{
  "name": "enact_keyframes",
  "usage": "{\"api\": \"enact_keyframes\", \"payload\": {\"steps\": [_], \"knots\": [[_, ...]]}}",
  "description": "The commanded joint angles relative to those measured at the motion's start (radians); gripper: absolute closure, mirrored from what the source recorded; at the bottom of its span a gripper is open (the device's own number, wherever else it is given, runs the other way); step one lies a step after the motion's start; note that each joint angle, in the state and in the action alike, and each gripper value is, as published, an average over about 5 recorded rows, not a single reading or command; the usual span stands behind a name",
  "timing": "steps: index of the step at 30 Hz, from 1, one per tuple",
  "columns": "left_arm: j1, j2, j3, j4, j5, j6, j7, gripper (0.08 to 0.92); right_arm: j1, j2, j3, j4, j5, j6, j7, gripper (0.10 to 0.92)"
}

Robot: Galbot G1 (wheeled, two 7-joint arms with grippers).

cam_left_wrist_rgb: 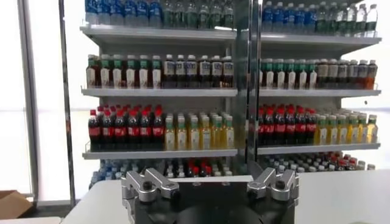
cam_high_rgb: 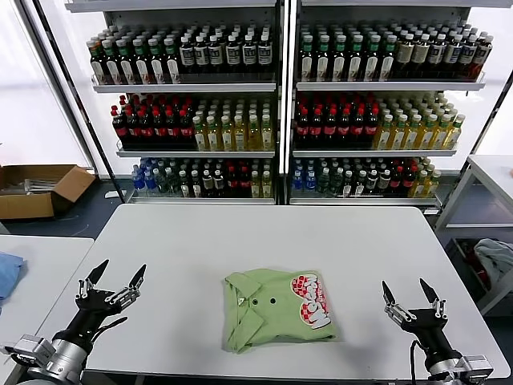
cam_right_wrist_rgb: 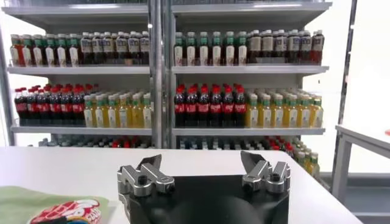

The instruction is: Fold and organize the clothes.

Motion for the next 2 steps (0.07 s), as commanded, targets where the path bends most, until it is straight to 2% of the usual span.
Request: {"api": "enact_keyframes", "payload": {"steps": [1, 2], "knots": [[0.002, 0.000, -0.024, -0.007, 0.012, 0.000, 0.019, 0.177, -0.025, -0.003, 0.036, 0.000, 0.013, 0.003, -0.003, 0.203], [0.002, -0.001, -0.025, -0.007, 0.012, 0.000, 0.019, 0.177, -0.027, -0.006, 0.038, 0.001, 0.016, 0.001, -0.004, 0.203]]}}
